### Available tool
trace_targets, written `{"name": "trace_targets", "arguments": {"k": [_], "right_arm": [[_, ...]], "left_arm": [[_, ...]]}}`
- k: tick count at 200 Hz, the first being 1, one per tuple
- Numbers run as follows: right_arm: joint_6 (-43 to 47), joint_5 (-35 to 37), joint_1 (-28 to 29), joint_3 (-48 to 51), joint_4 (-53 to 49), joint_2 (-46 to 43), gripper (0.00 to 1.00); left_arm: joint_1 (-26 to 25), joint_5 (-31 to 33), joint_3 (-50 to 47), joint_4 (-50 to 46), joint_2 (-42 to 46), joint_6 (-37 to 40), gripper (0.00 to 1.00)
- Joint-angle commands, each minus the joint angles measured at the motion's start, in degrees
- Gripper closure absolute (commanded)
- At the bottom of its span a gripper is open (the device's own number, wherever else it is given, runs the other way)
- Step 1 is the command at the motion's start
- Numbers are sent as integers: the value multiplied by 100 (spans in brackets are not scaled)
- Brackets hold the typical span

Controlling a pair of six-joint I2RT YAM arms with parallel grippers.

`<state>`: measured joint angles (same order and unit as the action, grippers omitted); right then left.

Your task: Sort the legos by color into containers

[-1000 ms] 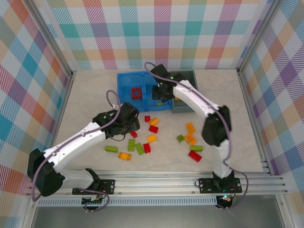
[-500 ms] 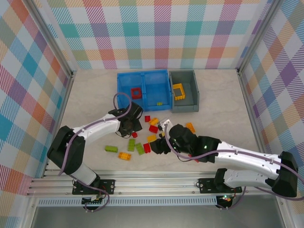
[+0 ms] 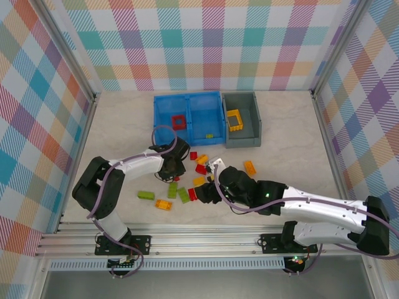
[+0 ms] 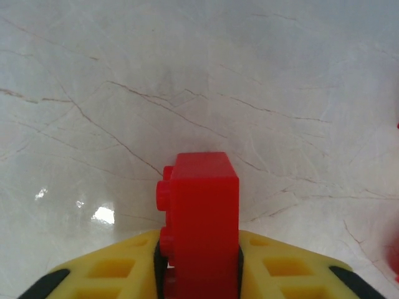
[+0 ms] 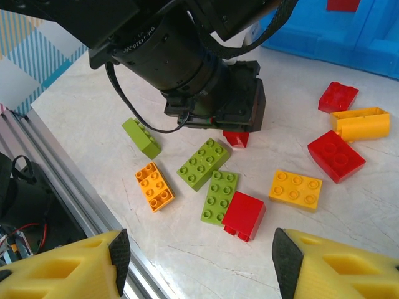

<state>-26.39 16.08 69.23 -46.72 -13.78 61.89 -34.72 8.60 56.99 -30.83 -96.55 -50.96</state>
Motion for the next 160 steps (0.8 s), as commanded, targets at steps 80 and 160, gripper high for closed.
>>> {"name": "trace_targets", "arguments": {"k": [80, 160], "right_arm": [[-59, 1045, -158, -495, 822, 132, 38], [-42, 976, -467, -926, 805, 458, 38]], "left_arm": [[790, -185, 2739, -1178, -257, 1800, 81], [1415, -899, 4799, -1470, -2515, 2591, 82]]}}
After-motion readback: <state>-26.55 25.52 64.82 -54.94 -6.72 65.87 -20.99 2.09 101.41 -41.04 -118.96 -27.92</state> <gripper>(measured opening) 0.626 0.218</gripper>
